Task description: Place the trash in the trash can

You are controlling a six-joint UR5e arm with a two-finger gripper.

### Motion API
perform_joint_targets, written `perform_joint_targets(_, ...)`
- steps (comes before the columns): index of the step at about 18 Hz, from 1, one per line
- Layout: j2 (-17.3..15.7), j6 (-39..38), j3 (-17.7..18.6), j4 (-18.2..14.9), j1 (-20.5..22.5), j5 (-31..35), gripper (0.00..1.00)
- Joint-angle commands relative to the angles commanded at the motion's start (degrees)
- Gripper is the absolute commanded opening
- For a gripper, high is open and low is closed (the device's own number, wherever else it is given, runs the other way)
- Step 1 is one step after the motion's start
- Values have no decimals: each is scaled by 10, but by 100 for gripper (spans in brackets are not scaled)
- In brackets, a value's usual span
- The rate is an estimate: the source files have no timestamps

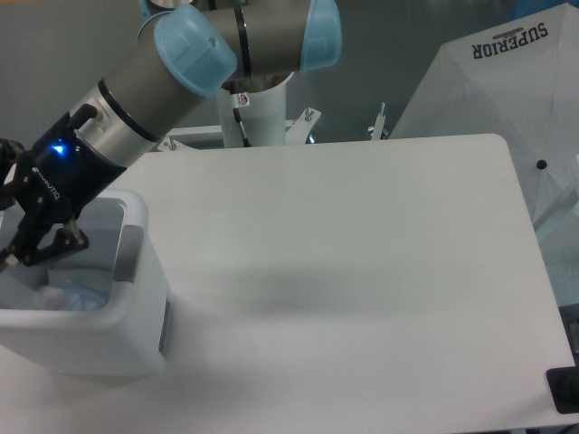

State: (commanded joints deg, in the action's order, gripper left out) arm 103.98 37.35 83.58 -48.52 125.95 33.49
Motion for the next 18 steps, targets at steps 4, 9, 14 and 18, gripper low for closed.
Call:
perform_joint_targets(4,-7,0,-8,-1,49,0,100)
perform_joint_targets(9,-8,1,-4,-2,146,-1,100)
perform_joint_targets(14,24,2,0,-3,241,1,100)
perform_joint_targets(18,83,18,-4,-4,280,20,100)
